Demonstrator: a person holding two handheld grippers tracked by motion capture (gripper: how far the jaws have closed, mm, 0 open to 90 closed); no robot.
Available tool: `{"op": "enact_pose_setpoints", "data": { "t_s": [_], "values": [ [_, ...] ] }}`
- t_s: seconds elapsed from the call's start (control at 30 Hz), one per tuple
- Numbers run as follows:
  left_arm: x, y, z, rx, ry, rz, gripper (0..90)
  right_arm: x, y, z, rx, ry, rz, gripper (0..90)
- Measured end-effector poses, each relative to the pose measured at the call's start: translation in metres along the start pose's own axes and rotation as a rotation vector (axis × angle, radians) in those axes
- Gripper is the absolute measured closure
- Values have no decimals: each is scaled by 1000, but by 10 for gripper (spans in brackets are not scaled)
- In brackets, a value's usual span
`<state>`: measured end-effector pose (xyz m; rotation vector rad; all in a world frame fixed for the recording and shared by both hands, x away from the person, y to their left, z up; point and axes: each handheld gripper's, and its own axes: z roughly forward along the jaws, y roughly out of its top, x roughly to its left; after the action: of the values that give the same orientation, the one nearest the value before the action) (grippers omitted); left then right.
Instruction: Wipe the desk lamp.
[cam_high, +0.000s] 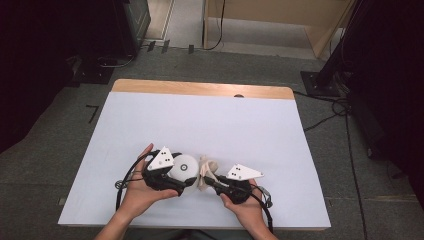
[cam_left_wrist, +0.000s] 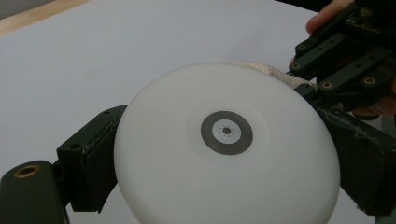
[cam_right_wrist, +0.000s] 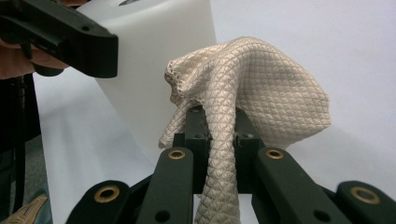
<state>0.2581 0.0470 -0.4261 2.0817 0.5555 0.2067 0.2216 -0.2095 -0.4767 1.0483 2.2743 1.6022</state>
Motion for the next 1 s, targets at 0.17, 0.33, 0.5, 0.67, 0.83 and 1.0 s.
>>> {"op": "enact_pose_setpoints", "data": {
  "t_s": [0.17,0.33,0.5,0.67,0.83,1.0],
  "values": [
    [4,-1,-3,7,-63,56,83,3,1,-2,-18,21,-20,816],
    [6,-2,-1,-4,-86,64,83,6,12,-7,-72,40,-26,816],
    [6,-3,-1,-11,-86,57,83,14,19,-6,-96,38,-62,816],
    [5,-3,-1,-14,-76,54,83,8,11,1,-50,46,-37,816],
    [5,-3,-1,-15,-74,54,83,1,-5,14,60,32,0,817],
    [5,-4,-1,-20,-76,50,83,-2,-11,20,93,37,33,817]
  ]
}}
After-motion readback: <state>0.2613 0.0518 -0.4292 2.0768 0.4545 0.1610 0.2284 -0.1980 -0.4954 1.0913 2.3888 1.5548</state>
